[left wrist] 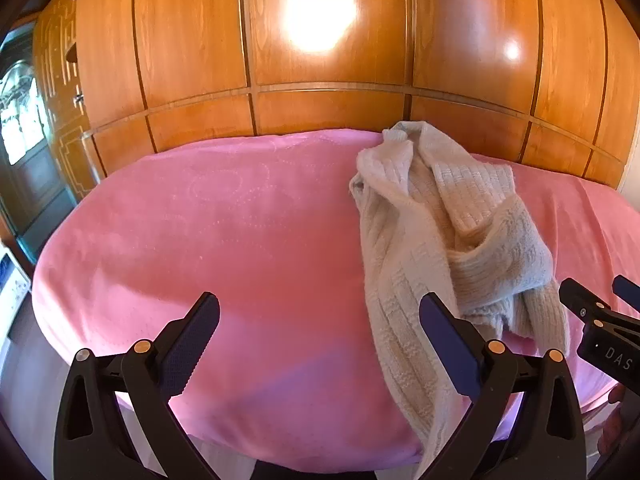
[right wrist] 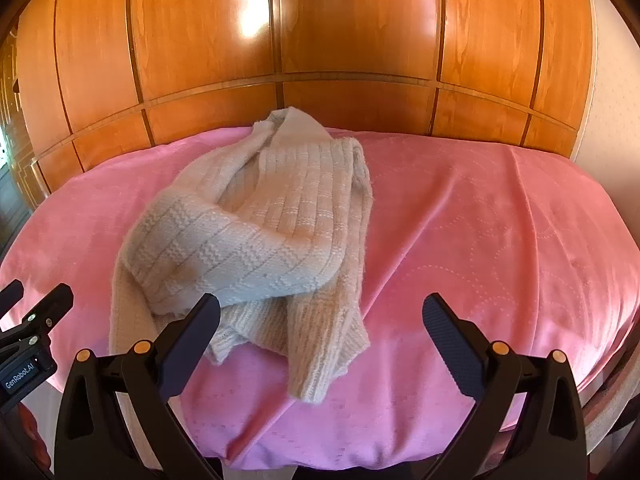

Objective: Fold small clothes
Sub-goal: 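Move both grippers toward the crumpled cream sweater on the pink bedspread, then grasp the sweater with the left gripper while the right gripper grasps another part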

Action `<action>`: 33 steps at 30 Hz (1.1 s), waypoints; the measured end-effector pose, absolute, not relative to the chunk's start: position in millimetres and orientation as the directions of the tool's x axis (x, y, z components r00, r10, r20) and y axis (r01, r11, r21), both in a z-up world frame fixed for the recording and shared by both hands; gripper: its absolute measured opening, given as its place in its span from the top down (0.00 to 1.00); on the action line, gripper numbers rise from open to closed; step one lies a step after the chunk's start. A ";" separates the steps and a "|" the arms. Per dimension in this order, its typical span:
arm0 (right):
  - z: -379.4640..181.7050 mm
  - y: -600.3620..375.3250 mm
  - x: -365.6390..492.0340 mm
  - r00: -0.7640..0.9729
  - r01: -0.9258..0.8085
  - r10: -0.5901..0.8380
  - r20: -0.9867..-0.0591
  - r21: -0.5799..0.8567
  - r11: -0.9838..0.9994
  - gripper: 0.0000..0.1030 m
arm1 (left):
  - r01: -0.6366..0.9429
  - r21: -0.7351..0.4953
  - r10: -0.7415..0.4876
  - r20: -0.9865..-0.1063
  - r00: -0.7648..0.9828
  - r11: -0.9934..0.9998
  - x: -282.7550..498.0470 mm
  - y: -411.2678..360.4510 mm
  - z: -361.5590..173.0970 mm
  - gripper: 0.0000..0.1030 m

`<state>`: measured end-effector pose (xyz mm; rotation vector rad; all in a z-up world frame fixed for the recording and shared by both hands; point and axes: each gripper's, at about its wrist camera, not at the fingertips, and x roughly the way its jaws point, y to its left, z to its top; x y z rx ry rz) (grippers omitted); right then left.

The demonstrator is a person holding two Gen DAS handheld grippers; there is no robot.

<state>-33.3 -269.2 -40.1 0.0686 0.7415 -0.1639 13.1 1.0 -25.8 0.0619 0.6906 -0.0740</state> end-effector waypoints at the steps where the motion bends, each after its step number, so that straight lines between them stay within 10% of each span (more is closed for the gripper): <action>1: -40.3 -270.1 -33.4 0.725 0.174 -0.123 -0.677 0.007 0.985 0.02 | 0.089 0.029 -0.050 -0.638 0.768 0.996 12.9 1.4 -26.1 0.04; 18: -35.9 -272.4 -30.4 0.744 0.121 -0.063 -0.665 0.042 0.992 0.02 | 0.145 0.026 -0.093 -0.655 0.750 0.989 15.2 -3.6 -31.1 0.04; 33: -19.6 -250.8 44.2 0.626 -0.325 0.368 -0.688 0.199 0.925 0.10 | 0.532 -0.150 -0.429 -0.783 0.451 0.833 12.0 -43.6 -77.8 0.21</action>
